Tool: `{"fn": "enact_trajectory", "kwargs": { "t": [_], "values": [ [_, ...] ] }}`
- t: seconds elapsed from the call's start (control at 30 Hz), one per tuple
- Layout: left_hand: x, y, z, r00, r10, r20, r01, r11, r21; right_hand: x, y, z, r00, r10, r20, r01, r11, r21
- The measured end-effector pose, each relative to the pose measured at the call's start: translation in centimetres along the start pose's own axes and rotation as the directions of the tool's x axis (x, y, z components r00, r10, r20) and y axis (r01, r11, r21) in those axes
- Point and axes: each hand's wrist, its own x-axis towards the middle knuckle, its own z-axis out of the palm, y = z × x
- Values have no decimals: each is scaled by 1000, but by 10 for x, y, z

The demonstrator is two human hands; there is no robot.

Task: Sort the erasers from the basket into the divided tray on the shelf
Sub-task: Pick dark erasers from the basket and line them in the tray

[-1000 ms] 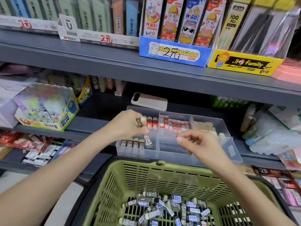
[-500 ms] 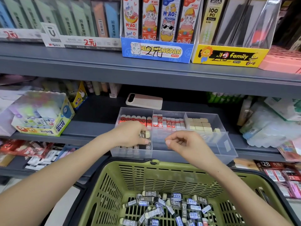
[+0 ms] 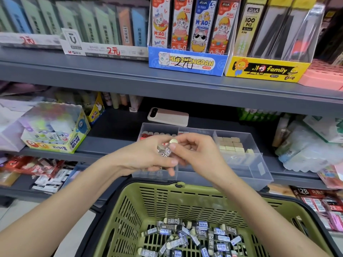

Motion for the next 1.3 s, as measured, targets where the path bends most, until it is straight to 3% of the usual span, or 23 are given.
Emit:
{"fn": "enact_trajectory", "kwargs": {
  "t": [0.07,0.13,0.23,0.33,0.53,0.8,0.97,1.1,1.17,1.27,1.3],
  "values": [
    [-5,-1,-6,996,-28,-82,29,1000,9,6,-1,-4,999,13,-41,-10,997,76],
    [-13,-6,-14,964,-40,-261,63,995,80,16,2,-12,995,25,-93,-23,1000,20],
    [-25,-23,-25,842,54,-537,9,994,113,28,14,-11,997,49,-67,-71,926,-371],
    [-34,-39,-25,769,41,-638,-110,991,-69,32,24,4,999,-22,27,35,761,-648],
    [-39,-58,-18,781,21,-625,-331,862,-384,42,30,19,996,-66,62,91,661,-745],
    [-37,-65,-14,781,48,-623,-370,838,-400,44,30,22,988,-88,124,151,663,-733],
    [-39,-67,-14,781,59,-622,-413,796,-442,42,30,17,983,41,178,84,763,-641],
    [-38,-71,-17,791,45,-610,-437,739,-512,39,35,22,980,45,196,100,735,-671],
    [-37,-72,-18,794,37,-607,-445,715,-539,40,34,22,986,4,168,123,661,-741],
    [-35,-73,-19,793,29,-609,-450,700,-554,44,34,19,955,-103,278,296,318,-900],
    [-35,-72,-18,792,31,-609,-450,704,-549,45,33,19,934,-121,337,358,267,-895]
  ]
}}
